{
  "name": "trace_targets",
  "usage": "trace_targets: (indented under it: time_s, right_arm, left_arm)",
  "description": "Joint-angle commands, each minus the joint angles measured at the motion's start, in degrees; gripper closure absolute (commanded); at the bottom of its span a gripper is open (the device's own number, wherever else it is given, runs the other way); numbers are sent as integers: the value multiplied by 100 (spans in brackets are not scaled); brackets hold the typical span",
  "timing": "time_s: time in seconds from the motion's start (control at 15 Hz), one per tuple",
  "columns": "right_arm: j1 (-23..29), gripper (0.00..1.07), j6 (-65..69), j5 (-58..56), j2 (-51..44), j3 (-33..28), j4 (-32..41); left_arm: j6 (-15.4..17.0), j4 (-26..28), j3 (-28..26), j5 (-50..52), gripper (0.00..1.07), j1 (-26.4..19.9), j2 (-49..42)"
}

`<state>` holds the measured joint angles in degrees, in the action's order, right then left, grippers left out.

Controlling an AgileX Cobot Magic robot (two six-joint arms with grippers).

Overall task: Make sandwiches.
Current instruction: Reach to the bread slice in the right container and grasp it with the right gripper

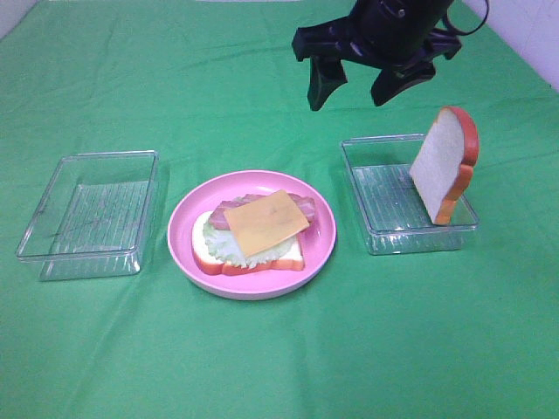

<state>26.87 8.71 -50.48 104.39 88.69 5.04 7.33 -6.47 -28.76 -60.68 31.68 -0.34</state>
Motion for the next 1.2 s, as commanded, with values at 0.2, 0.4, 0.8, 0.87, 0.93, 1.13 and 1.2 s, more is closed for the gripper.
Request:
trace_targets:
  time_s: [0.2,0.4,0.8,0.87,0.93,1.13,1.2]
  right_arm:
    - [-97,34,504,-579,-235,-23,-1037]
    - [-602,34,516,-665,-235,-23,-1089]
    - [-1409,34,367,-596,-155,-23,-814]
    - [-1432,34,229,-584,-52,-23,-699]
    - [-1432,34,195,-567,212,-23,-682]
    - [-1432,34,212,-498,561,-23,-682]
    - [-1432,34,212,-498,636,-23,-670]
  left_arm:
    - [-17,23,6,46,44,17,-46]
    - [-17,23,6,46,44,17,-46]
    - [-17,23,6,46,44,17,-46]
    - [-17,23,6,46,44,17,-46]
    - [-17,23,6,46,44,17,-46]
    - [-17,23,6,46,44,17,-46]
    - [-17,23,6,46,44,17,-46]
